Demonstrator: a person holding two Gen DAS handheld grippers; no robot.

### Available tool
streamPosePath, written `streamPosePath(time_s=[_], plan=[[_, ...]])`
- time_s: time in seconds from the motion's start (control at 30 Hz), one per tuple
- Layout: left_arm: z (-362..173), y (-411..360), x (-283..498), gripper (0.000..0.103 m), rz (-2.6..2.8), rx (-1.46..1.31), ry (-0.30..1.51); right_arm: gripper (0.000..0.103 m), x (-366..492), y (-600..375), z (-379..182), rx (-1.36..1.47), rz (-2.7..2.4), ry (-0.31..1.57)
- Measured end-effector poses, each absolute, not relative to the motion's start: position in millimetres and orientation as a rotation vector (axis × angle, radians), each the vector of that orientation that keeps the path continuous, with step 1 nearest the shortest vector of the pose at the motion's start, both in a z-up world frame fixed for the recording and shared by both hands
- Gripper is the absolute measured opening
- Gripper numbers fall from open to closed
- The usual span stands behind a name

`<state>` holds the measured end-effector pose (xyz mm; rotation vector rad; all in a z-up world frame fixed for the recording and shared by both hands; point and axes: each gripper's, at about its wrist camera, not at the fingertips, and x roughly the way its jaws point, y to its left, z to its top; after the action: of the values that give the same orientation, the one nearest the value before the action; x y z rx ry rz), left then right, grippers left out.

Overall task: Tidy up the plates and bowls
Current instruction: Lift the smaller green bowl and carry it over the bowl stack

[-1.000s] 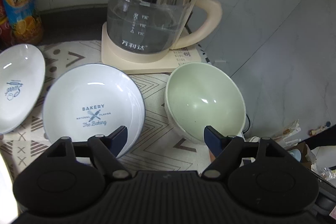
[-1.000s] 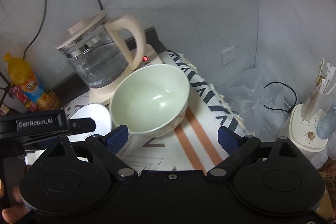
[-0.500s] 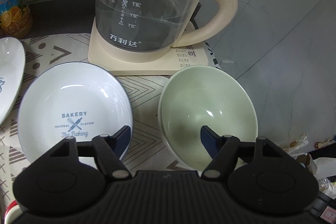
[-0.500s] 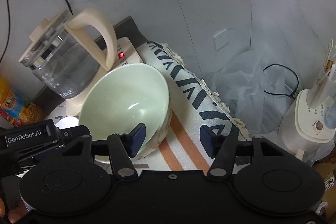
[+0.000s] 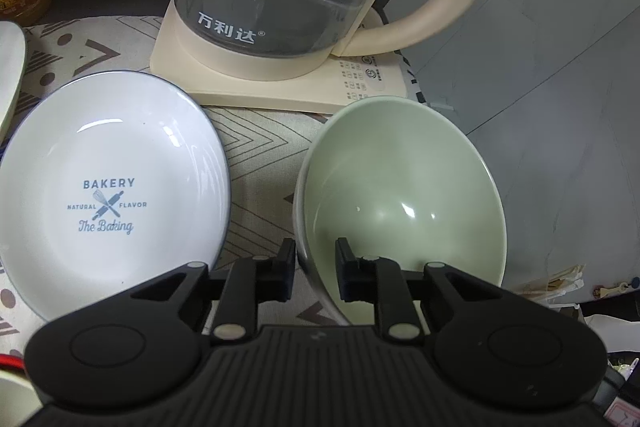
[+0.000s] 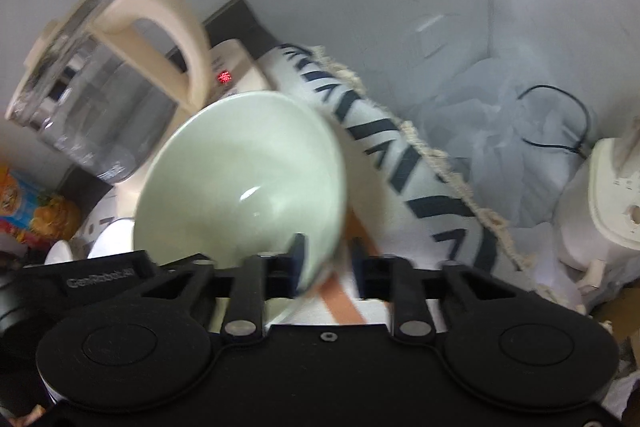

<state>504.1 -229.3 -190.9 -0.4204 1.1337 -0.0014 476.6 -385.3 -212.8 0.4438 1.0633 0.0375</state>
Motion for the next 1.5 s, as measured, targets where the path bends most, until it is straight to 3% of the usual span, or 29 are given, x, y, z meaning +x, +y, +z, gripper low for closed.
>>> streamPosePath(time_s=[1.5], plan=[[-87, -174, 384, 0.019, -0.11, -0.386, 0.962, 0.019, 359, -338, -113, 0.391, 0.069, 0.815]])
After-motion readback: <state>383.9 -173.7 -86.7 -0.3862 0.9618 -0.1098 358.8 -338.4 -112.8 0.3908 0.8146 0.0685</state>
